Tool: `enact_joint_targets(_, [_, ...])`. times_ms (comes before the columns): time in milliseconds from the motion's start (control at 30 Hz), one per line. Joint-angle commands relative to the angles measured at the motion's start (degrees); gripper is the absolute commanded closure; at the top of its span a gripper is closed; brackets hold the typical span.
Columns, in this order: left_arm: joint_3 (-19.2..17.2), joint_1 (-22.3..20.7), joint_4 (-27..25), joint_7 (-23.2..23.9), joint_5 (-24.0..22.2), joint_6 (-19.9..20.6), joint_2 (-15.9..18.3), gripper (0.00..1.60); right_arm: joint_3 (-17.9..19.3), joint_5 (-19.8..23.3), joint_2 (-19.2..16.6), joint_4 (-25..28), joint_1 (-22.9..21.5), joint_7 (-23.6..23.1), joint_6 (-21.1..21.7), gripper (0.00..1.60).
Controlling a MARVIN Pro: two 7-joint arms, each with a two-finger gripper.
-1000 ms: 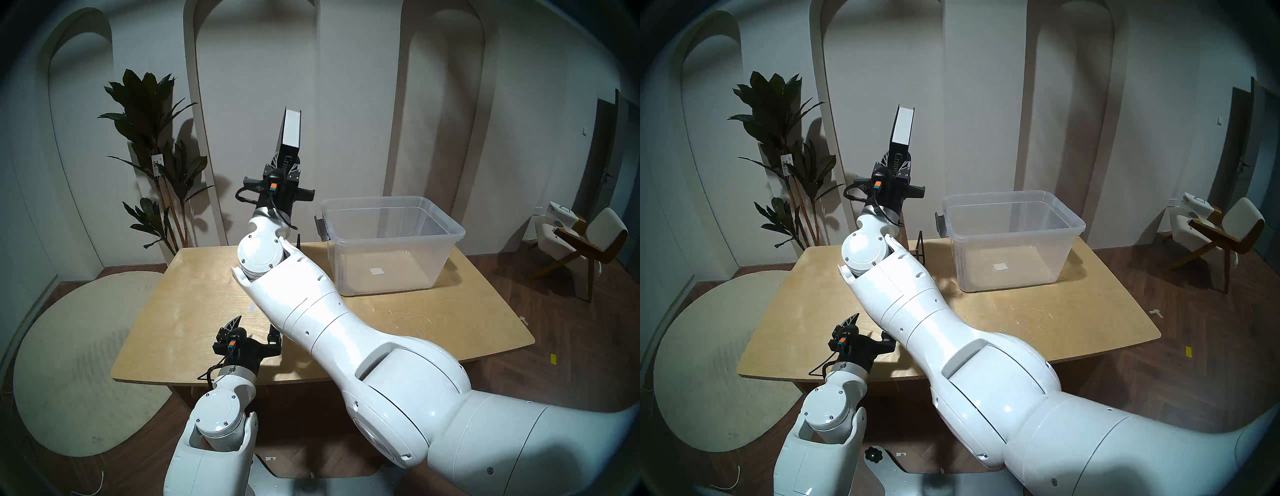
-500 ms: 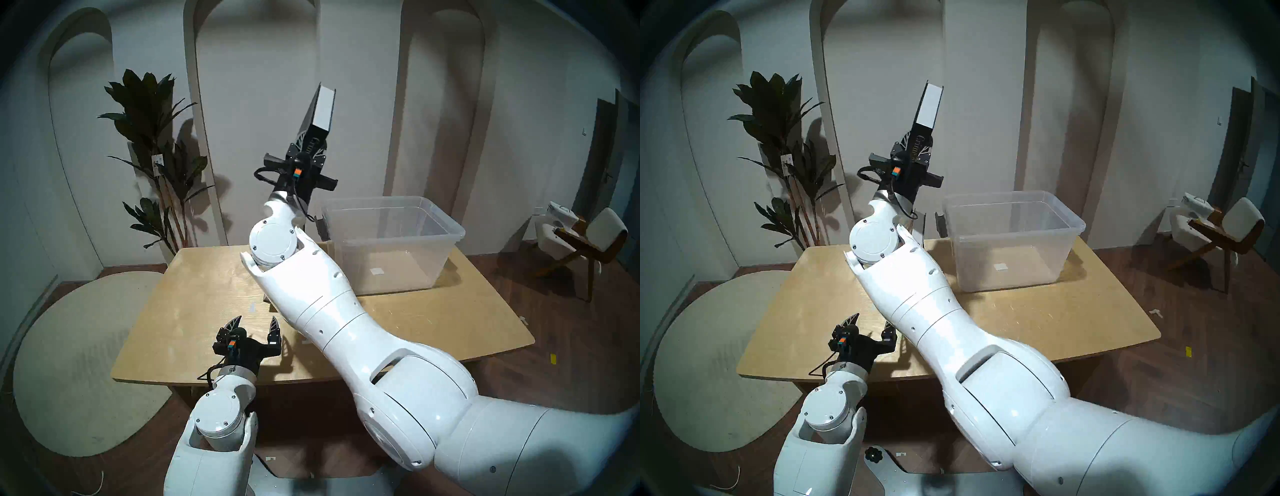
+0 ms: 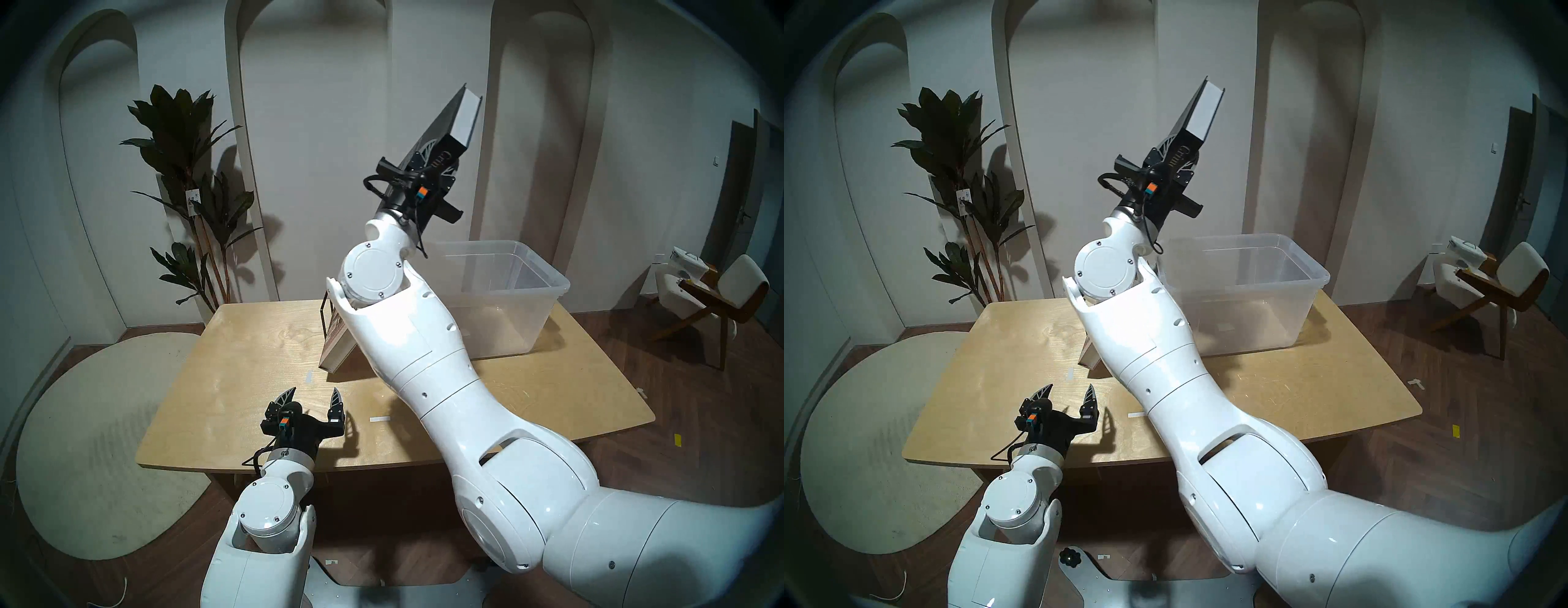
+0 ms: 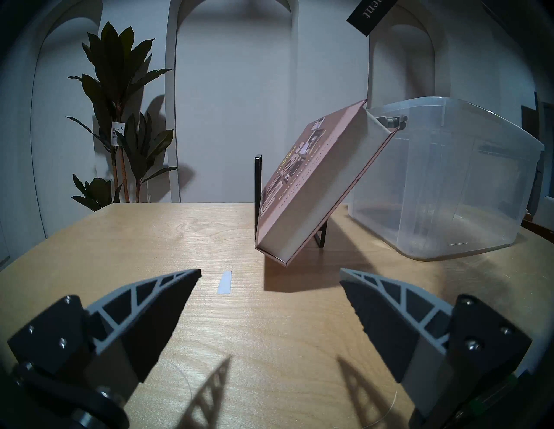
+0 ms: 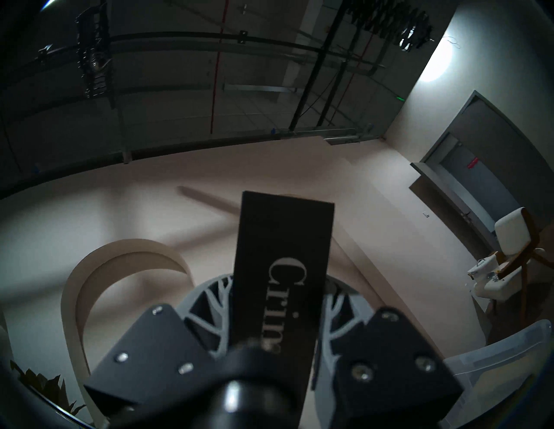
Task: Pack the books into the storage box
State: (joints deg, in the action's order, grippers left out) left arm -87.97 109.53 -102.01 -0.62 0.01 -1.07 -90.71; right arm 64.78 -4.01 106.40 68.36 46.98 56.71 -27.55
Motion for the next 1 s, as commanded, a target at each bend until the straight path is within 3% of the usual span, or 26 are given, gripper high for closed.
enact_joint_targets(0, [-0.1, -0.6, -0.9, 0.0, 0.0, -0.3, 0.0, 0.00, 2.5, 2.1, -2.8, 6.9, 1.6, -0.5, -0.6, 1.60])
enact_joint_targets(167, [-0.1, -0.6, -0.9, 0.0, 0.0, -0.3, 0.0, 0.00, 4.1, 3.4, -4.7, 9.9, 3.1, -0.6, -0.2, 1.60])
enact_joint_targets(433, [-0.1, -0.6, -0.7, 0.0, 0.0, -0.3, 0.0, 0.00, 6.6, 9.6, -7.7, 17.1, 7.7, -3.2, 2.3, 1.60])
enact_joint_targets(967, [0.0, -0.7, -0.3, 0.0, 0.0, -0.3, 0.0, 0.00, 9.8, 21.1, -13.2, 21.9, 11.7, -9.0, 9.6, 1.60])
